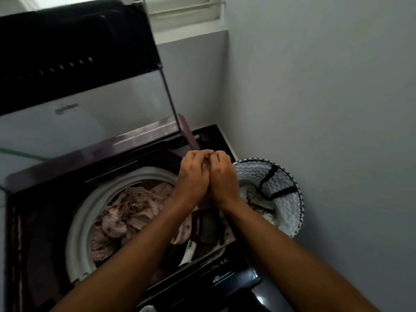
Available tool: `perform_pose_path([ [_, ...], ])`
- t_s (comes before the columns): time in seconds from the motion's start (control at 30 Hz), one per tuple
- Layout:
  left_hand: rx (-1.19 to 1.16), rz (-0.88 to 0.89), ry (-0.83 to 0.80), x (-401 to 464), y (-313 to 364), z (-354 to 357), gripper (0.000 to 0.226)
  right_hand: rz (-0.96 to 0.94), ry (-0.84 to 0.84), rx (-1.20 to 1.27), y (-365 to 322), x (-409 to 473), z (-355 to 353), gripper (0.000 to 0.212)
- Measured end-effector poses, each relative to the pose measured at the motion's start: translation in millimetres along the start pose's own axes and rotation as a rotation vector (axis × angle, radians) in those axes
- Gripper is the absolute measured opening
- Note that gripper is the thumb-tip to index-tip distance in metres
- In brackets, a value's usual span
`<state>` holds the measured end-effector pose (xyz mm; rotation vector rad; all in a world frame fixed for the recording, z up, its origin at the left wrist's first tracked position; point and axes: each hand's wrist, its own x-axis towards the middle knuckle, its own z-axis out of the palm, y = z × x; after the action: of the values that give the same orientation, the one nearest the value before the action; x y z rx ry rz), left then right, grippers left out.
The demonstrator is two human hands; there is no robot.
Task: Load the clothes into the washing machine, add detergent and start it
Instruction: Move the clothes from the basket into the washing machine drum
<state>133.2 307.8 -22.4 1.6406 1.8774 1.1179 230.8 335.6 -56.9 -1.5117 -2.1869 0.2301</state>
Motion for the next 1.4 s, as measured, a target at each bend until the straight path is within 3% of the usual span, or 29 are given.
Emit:
perform_pose_path([
  [0.13,0.068,0.072,-0.188,12.2,22.7,48.0,0.034,0.173,-0.157,0.092,65.1,-12.1,-8.2,0.022],
  [0.3,0.103,-0.073,-0.745,26.3,34.4,108.2,0.034,0.498,-0.439,0.167,148.4,-32.7,-1.8,0.027],
  [0.43,0.265,-0.125,-0.973,33.5,18.4,163.0,0.038,0.566,-0.739,0.071,219.6,-53.6,38.6,0.031],
  [0.57,0.368,-0.222,-1.055,39.0,-1.6,215.2,0.035,0.655,-0.900,0.037,275.9,-76.0,74.6,0.023],
  [0.77,0.373,-0.351,-1.103,29.2,-35.0,281.5,0.035,0.710,-1.014,0.020,326.7,-101.7,130.6,0.040],
  [0.9,0.427,-0.327,-1.156,19.1,-55.5,300.0,0.037,0.832,-1.095,0.046,341.0,-108.3,156.4,0.041],
  [0.97,0.451,-0.316,-1.165,18.0,-65.1,304.6,0.038,0.975,-1.070,0.080,348.2,-113.5,175.6,0.055],
  [1.07,0.466,-0.284,-1.158,15.6,-73.9,310.9,0.040,1.227,-0.996,0.157,358.7,-133.4,207.5,0.101],
  [1.13,0.458,-0.250,-1.139,13.0,-78.6,315.0,0.042,1.290,-0.992,0.189,369.2,-154.3,230.3,0.130],
  [1.17,0.449,-0.249,-1.138,10.8,-79.8,315.7,0.041,1.294,-1.000,0.163,367.1,-161.4,230.7,0.132],
  [1.2,0.455,-0.245,-1.146,8.9,-82.1,317.3,0.041,1.298,-0.977,0.172,362.7,-166.0,225.5,0.118],
  [1.27,0.490,-0.225,-1.192,5.3,-84.5,318.6,0.041,1.220,-0.910,0.184,356.3,-171.0,220.8,0.063],
  [1.3,0.514,-0.216,-1.219,4.7,-84.9,318.6,0.041,1.182,-0.904,0.206,350.9,-164.5,212.2,0.049],
  [1.4,0.557,-0.218,-1.246,2.6,-83.1,316.9,0.039,1.213,-0.802,0.298,340.4,-144.8,198.8,0.041],
])
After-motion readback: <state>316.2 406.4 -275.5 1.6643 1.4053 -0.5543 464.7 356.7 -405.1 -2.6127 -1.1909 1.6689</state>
